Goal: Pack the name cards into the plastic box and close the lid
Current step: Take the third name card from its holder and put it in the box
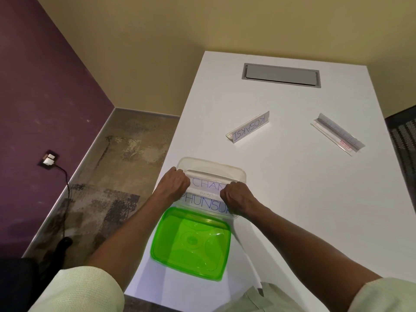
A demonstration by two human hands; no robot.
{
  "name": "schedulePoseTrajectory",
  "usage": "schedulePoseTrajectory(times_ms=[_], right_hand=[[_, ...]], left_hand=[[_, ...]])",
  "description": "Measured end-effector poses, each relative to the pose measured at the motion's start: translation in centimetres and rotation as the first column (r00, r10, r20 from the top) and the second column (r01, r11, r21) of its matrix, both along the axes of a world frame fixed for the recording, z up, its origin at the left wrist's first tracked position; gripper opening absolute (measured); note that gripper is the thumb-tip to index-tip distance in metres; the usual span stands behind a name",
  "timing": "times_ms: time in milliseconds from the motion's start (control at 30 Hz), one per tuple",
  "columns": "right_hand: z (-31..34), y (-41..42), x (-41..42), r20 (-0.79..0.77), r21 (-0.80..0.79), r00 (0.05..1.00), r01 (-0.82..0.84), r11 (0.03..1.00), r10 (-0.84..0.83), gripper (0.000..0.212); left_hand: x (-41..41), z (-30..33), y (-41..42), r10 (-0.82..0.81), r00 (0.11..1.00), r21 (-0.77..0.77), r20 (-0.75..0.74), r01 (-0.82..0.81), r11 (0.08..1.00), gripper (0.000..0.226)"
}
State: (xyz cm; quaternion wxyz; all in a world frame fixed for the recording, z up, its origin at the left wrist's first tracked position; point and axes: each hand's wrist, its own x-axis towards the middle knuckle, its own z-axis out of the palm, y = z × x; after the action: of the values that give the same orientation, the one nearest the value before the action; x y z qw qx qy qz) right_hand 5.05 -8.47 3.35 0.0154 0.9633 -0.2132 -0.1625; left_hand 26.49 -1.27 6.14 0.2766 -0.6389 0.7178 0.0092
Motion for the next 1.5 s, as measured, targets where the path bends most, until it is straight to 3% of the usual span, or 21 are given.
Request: schedulePoseTrajectory(times_ms=[467, 700, 900, 1000, 1133, 1233, 1367, 1500], right_hand=[[-1.4, 0.1, 0.2, 0.059, 0.030, 0.998, 0.000, 1.000, -0.002, 0.019], [-0.8, 0.4, 0.2, 0.011, 0.029, 0.999, 0.036, 0.999, -0.036, 0.019], [1.2, 0.1, 0.1, 0.139, 0.079, 0.982, 0.118, 0.990, -0.128, 0.013], [2.8, -0.1, -0.7, 0.213, -0.018, 0.969, 0.134, 0.991, -0.127, 0.006], [4.2, -0.3, -3.0, 0.322, -0.033, 0.931, 0.193, 0.981, -0.173, 0.032], [4.8, -0.3, -5.0, 0.371, -0.028, 0.902, 0.246, 0.969, -0.218, 0.035], [5.4, 0.0, -8.2, 0.447, -0.012, 0.853, 0.305, 0.952, -0.267, 0.044], [5.9, 0.4, -11.6, 0.530, -0.011, 0.799, 0.341, 0.940, -0.283, 0.056]], left_hand=[[-0.6, -1.2, 0.7, -0.025, 0.999, -0.083, -0.029, 0.022, 0.996, 0.024], [-1.4, -1.1, 0.5, 0.025, 1.000, -0.088, -0.006, -0.026, 0.996, 0.018], [-2.7, 0.6, -0.6, 0.063, 0.998, -0.126, 0.017, -0.060, 0.990, 0.013], [-3.4, 1.5, -1.2, 0.117, 0.993, -0.180, -0.020, -0.118, 0.976, 0.019], [-4.5, 2.2, -1.8, 0.224, 0.967, -0.244, -0.117, -0.247, 0.938, 0.008], [-5.9, 2.3, -1.9, 0.288, 0.923, -0.305, -0.257, -0.360, 0.882, 0.021], [-8.4, 3.0, -1.7, 0.274, 0.864, -0.382, -0.422, -0.443, 0.811, 0.029], [-11.1, 3.7, -1.3, 0.254, 0.844, -0.401, -0.473, -0.463, 0.790, 0.040]])
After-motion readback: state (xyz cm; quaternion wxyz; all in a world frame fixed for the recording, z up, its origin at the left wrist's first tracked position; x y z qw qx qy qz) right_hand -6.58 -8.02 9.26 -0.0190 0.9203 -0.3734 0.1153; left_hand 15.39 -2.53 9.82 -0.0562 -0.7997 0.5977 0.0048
